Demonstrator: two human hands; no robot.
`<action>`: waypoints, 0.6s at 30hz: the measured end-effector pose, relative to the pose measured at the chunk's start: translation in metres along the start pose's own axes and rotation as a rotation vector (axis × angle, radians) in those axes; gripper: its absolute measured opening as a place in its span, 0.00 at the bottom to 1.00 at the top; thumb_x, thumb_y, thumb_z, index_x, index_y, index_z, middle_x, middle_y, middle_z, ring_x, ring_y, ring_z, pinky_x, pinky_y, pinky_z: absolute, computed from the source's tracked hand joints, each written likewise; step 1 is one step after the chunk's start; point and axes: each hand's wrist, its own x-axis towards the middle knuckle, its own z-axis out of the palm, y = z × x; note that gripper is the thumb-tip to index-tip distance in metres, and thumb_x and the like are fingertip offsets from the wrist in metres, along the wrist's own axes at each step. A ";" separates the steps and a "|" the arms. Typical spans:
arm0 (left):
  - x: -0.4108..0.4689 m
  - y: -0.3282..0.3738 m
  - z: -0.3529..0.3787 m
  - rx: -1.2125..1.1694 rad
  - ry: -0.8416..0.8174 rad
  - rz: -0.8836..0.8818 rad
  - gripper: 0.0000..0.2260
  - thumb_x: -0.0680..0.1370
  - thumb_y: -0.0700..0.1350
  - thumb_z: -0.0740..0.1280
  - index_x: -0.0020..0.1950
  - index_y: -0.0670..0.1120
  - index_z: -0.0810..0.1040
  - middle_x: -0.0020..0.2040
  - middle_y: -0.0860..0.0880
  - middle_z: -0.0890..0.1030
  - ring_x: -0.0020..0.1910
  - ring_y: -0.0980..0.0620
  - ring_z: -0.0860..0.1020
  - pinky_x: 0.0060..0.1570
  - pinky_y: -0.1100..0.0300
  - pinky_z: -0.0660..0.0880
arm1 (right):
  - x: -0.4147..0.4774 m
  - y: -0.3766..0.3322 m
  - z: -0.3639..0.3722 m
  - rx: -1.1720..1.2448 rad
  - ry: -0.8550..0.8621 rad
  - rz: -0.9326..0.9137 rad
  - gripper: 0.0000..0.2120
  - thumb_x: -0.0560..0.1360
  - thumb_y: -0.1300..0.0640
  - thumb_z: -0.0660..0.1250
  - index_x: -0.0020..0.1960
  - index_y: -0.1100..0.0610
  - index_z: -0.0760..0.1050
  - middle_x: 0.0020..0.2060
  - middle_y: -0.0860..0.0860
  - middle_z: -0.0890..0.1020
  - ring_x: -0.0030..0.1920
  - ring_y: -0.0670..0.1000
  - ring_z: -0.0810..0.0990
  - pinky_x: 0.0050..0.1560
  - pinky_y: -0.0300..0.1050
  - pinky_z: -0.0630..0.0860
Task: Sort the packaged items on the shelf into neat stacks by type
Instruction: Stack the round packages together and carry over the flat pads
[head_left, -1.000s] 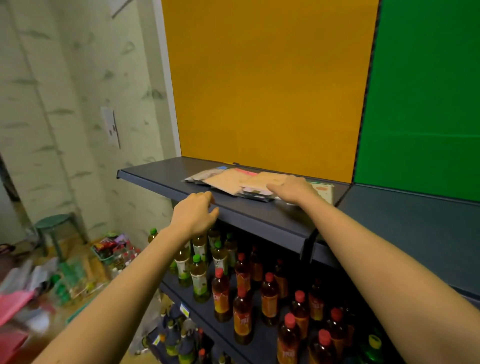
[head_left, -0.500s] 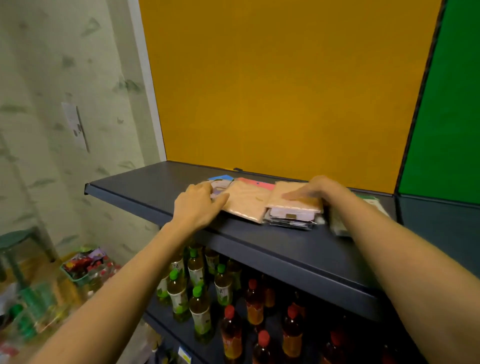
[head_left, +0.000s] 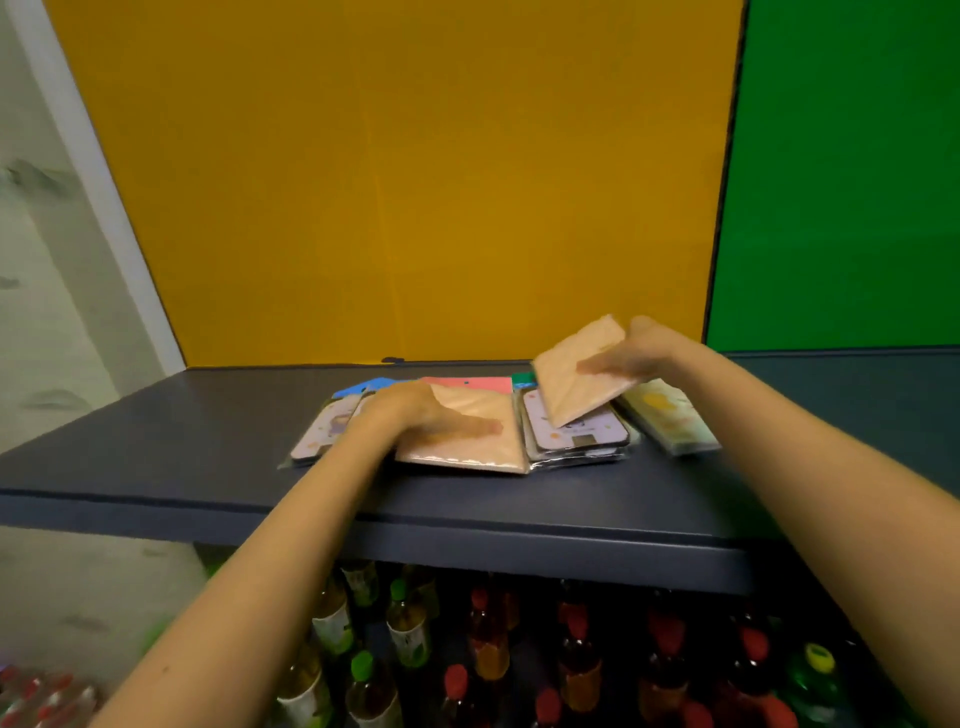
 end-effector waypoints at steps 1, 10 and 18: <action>0.002 -0.001 0.001 -0.014 -0.004 0.016 0.48 0.63 0.72 0.66 0.75 0.47 0.59 0.75 0.47 0.65 0.70 0.44 0.68 0.66 0.52 0.67 | -0.004 0.000 0.002 0.006 0.024 0.000 0.37 0.72 0.54 0.71 0.73 0.64 0.58 0.68 0.59 0.70 0.66 0.58 0.71 0.55 0.46 0.69; 0.013 -0.020 -0.003 -0.490 0.131 0.160 0.51 0.62 0.56 0.78 0.72 0.35 0.51 0.71 0.40 0.67 0.68 0.41 0.69 0.65 0.49 0.68 | -0.043 0.011 -0.001 0.163 0.208 0.009 0.28 0.72 0.57 0.70 0.68 0.65 0.66 0.64 0.59 0.74 0.64 0.59 0.73 0.62 0.50 0.71; 0.019 -0.023 -0.038 -0.800 0.280 0.440 0.26 0.69 0.40 0.75 0.60 0.42 0.64 0.62 0.40 0.74 0.59 0.40 0.75 0.53 0.48 0.74 | -0.082 0.041 -0.019 0.354 0.351 0.069 0.24 0.72 0.59 0.70 0.64 0.67 0.70 0.60 0.59 0.78 0.60 0.58 0.77 0.63 0.52 0.74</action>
